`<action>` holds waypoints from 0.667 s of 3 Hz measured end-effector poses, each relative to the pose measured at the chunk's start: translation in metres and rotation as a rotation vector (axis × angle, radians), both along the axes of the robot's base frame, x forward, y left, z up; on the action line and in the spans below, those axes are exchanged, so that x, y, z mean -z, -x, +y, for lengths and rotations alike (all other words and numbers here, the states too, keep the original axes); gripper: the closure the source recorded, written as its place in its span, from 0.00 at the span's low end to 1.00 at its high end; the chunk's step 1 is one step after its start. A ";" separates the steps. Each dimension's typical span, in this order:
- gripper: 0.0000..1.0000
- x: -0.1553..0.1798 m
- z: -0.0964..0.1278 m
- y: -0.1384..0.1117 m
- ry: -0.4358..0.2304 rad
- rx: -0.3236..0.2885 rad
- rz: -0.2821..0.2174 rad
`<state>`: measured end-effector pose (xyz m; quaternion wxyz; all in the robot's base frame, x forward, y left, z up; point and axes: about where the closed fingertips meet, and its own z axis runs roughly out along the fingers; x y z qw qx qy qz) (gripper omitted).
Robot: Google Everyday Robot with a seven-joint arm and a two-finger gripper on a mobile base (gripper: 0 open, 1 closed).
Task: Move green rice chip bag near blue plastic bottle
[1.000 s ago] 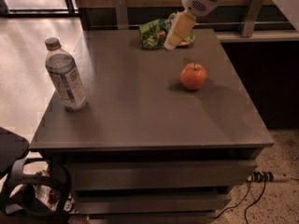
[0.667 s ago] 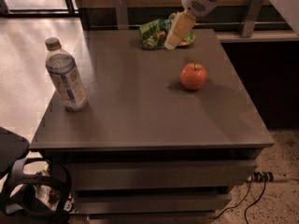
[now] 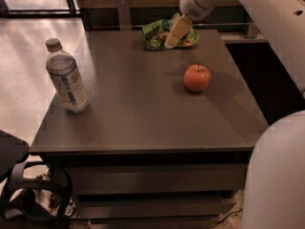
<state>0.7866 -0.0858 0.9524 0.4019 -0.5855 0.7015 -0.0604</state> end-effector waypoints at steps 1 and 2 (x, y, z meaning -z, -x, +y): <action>0.00 0.013 0.003 -0.019 0.000 -0.013 0.001; 0.00 0.054 0.008 -0.054 0.044 0.006 0.061</action>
Offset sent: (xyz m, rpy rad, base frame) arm 0.0775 0.0011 -0.0569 -0.0447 0.0778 -0.0071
